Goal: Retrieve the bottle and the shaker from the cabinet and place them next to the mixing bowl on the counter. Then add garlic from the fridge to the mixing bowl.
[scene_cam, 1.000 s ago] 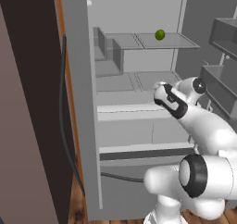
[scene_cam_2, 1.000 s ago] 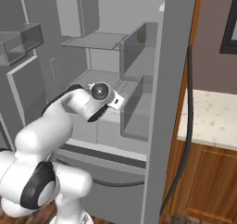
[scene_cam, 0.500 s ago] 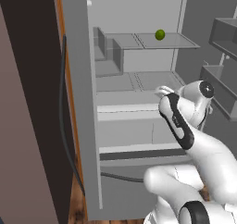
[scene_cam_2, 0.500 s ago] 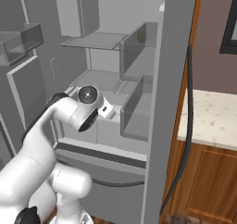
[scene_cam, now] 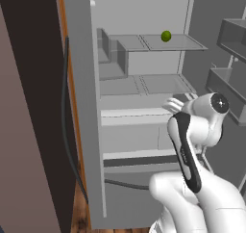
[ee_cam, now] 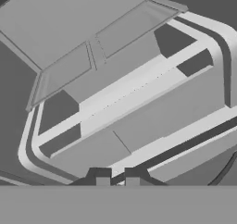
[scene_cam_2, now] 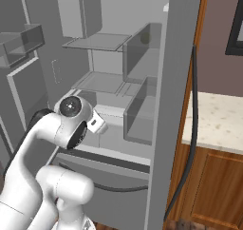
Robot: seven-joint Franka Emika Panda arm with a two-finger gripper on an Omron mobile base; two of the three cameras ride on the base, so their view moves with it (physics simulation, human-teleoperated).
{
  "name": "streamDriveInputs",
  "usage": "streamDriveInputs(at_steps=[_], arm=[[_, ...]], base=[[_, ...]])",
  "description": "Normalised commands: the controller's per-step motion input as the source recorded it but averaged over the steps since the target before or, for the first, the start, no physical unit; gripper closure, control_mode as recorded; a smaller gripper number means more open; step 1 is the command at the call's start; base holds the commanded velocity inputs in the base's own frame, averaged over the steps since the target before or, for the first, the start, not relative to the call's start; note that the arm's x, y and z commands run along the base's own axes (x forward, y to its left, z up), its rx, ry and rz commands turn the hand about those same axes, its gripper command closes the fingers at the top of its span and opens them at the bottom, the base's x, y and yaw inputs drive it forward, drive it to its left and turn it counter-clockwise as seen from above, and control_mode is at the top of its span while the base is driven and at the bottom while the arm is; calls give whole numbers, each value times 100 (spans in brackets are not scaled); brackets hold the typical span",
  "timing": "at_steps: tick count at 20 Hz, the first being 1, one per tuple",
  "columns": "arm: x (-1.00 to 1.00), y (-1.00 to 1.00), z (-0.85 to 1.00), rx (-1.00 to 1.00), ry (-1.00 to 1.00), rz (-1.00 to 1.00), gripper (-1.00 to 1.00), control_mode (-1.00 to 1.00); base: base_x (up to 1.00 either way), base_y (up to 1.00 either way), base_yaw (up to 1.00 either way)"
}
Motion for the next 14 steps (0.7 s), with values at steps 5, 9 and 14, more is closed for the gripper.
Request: streamDriveInputs(at_steps=[5, 9, 14], arm=[[-62, 7, 0, 0, 0, -7, 100, -100], [-45, 8, 0, 0, 1, -2, 100, -100], [-6, 9, 0, 0, 0, 0, 100, -100]], base=[[0, 0, 0], [0, 0, 0], [0, 0, 0]])
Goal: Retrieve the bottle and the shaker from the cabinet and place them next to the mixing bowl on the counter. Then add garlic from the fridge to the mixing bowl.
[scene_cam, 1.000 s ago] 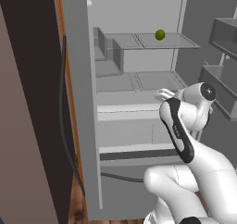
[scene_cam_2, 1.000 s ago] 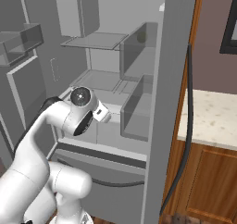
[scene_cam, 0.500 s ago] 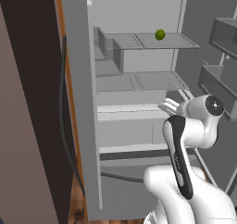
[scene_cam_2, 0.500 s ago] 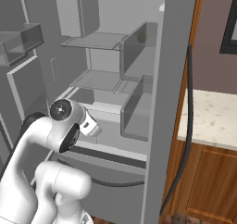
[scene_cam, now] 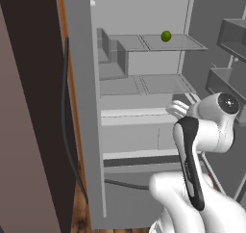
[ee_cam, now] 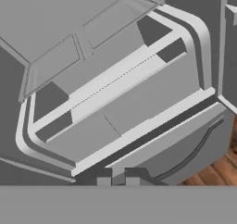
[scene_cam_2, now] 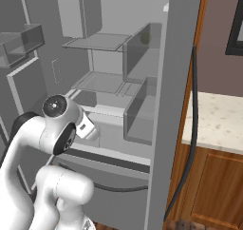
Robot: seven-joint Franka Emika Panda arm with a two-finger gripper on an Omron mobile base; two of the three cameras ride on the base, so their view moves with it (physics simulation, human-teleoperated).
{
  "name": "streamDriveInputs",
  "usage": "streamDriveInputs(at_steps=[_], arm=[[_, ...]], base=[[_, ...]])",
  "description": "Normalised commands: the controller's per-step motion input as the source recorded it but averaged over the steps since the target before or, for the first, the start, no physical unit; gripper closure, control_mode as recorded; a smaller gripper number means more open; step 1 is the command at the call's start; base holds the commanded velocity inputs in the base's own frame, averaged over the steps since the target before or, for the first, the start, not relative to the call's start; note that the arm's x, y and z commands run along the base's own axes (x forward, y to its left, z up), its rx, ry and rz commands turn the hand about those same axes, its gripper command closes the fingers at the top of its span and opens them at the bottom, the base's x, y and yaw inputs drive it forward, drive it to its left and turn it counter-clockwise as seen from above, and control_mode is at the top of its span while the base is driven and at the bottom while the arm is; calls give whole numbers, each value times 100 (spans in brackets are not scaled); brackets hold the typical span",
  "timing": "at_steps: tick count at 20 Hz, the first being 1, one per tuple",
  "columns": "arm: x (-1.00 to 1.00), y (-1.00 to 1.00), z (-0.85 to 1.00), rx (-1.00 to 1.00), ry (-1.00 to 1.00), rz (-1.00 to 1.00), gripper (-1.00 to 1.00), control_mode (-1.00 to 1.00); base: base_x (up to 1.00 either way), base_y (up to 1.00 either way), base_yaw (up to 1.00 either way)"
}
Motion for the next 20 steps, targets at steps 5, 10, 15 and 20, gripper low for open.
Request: streamDriveInputs(at_steps=[5, 10, 15, 20], arm=[[0, 12, -1, -2, 0, 0, 100, -100], [0, 4, -1, -1, 0, 0, 100, -100], [-5, 0, 0, 0, -1, 0, 100, -100], [-8, 0, 0, 0, -3, 0, 100, -100]], base=[[0, 0, 0], [0, 0, 0], [0, 0, 0], [0, 0, 0]])
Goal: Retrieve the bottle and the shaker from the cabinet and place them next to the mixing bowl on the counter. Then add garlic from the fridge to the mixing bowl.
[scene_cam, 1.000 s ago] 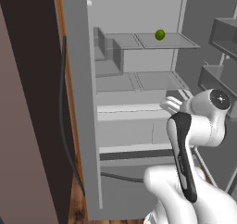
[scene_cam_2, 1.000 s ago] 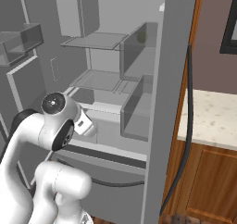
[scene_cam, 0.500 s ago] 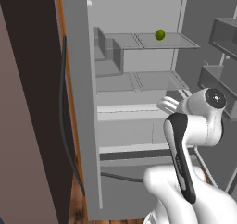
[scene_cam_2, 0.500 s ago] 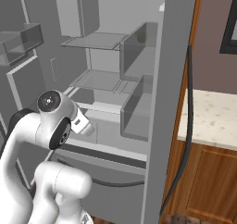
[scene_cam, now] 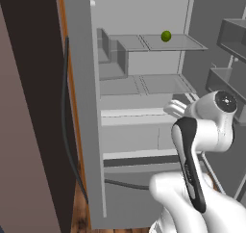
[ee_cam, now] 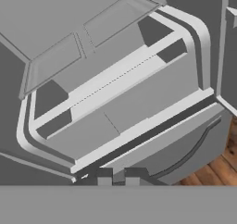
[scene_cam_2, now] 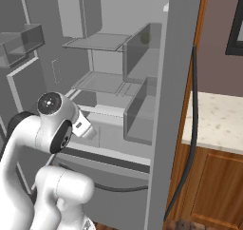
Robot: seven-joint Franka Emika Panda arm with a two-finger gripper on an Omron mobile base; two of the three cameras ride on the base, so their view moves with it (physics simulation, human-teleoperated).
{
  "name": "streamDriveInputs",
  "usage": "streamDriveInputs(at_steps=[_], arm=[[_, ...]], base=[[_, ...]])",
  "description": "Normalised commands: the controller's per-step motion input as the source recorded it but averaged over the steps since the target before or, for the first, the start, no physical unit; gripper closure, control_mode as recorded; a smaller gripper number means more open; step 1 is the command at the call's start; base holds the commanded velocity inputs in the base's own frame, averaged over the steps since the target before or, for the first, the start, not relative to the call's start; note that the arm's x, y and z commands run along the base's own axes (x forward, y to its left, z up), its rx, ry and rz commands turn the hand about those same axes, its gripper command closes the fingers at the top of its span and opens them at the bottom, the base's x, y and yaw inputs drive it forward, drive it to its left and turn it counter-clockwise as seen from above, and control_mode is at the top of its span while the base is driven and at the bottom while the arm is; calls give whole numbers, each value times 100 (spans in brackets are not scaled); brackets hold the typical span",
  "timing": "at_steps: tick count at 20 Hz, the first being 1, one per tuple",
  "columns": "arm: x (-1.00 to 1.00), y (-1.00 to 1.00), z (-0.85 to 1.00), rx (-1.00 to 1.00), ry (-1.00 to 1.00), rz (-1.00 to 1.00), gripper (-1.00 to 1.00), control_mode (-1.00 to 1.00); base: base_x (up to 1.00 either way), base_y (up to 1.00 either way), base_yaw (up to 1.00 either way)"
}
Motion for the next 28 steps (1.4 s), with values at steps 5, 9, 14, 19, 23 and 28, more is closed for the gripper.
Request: streamDriveInputs(at_steps=[5, 9, 14, 19, 23, 28], arm=[[-5, 0, 0, 0, -2, 0, 100, 100], [0, 0, 0, 0, 0, 0, 100, 100], [0, 0, 0, 0, 0, 0, 100, 100], [0, 0, 0, 0, 0, 0, 100, 100], [0, 0, 0, 0, 0, 0, 100, 100], [0, 0, 0, 0, 0, 0, 100, 100]], base=[[-19, 0, 0], [-47, 0, 0], [-46, 0, 0], [-53, 0, 0], [-60, 0, 0], [-57, 0, 0]])
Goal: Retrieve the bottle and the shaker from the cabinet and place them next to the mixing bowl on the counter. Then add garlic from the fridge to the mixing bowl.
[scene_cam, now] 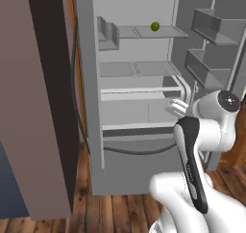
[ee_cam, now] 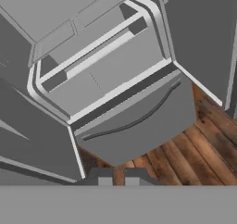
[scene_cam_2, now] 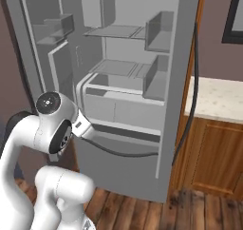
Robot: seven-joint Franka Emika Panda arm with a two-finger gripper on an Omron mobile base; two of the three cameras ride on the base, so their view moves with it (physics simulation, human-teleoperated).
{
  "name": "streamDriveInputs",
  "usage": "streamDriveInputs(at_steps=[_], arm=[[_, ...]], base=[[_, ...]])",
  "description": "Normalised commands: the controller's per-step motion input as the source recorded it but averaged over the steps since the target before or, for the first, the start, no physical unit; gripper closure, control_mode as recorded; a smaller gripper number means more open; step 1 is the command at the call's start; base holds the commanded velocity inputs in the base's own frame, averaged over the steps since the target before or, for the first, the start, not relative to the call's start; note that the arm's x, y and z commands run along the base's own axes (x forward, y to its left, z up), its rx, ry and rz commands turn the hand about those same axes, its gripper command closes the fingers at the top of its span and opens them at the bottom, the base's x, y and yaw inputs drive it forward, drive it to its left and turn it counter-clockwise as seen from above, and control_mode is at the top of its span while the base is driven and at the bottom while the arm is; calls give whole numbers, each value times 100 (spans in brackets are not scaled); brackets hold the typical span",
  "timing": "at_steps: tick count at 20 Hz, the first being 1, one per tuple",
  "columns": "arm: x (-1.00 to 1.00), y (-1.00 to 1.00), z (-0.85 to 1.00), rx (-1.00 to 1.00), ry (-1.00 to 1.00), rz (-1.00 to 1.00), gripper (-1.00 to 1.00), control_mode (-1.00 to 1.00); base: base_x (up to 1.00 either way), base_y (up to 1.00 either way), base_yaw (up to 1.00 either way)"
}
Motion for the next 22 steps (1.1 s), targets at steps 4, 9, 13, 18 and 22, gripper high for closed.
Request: streamDriveInputs(at_steps=[4, 9, 13, 18, 22], arm=[[0, 0, 0, 0, 0, 0, 100, 100], [0, 0, 0, 0, 0, 0, 100, 100], [0, 0, 0, 0, 0, 0, 100, 100], [0, 0, 0, 0, 0, 0, 100, 100], [0, 0, 0, 0, 0, 0, 100, 100]], base=[[-53, 0, -4], [-49, 0, -12], [-45, 0, -22], [-47, 0, -25], [-44, 0, -30]])
